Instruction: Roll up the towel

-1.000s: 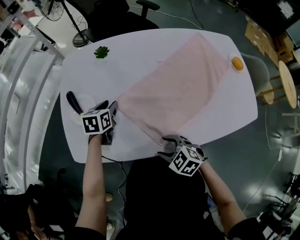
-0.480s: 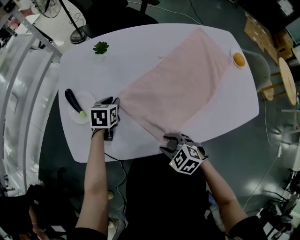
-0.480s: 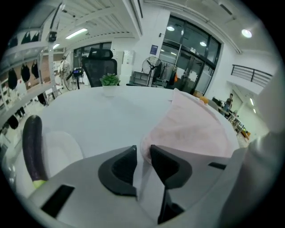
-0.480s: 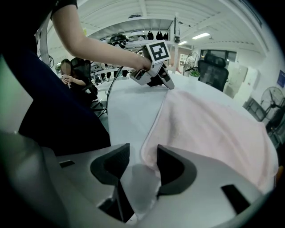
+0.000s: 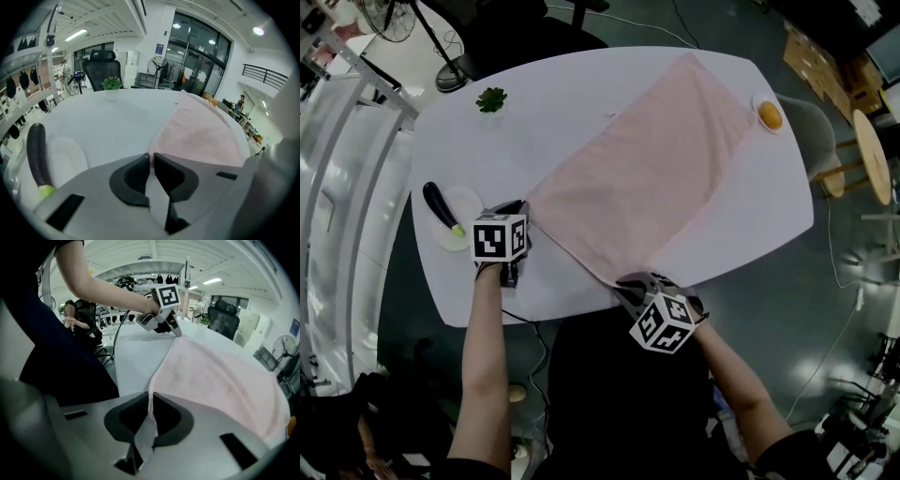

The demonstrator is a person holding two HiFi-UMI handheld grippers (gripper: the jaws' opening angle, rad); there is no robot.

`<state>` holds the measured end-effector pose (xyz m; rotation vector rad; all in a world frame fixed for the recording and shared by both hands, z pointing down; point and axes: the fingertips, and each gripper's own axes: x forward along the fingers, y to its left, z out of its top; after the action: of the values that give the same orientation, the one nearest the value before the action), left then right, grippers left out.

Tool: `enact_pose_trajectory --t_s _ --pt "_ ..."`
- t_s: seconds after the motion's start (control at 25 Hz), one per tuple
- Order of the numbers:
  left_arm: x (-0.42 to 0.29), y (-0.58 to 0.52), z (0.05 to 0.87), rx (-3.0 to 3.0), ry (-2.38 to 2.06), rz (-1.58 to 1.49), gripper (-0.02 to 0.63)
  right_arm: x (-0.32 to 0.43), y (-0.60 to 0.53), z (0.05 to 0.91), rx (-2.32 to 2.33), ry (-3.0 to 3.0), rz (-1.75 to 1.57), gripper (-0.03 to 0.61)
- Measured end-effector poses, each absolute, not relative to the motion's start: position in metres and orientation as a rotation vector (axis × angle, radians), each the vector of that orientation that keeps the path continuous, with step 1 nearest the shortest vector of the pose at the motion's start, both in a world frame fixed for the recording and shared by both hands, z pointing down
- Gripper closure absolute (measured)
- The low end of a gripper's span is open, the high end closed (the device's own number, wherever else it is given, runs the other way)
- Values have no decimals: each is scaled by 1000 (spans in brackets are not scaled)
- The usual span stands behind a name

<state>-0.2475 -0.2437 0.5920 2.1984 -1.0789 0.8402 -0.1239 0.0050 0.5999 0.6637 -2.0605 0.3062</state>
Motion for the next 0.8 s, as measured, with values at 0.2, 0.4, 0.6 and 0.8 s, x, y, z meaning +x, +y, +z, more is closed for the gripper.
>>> enact_pose_trajectory --t_s 0.2,0.4,0.6,0.8 --pt "-251 -245 579 2182 -1107 790 569 -124 -1 582 728 -2157 414 545" --pt "-243 -251 566 2180 -1117 776 569 -120 -11 560 788 -2248 501 543" --pt "-220 -261 538 2186 -1102 665 569 -102 -26 534 888 -2317 556 543" --pt "-198 -278 517 2170 -1122 594 569 -71 -42 520 991 -2345 588 543"
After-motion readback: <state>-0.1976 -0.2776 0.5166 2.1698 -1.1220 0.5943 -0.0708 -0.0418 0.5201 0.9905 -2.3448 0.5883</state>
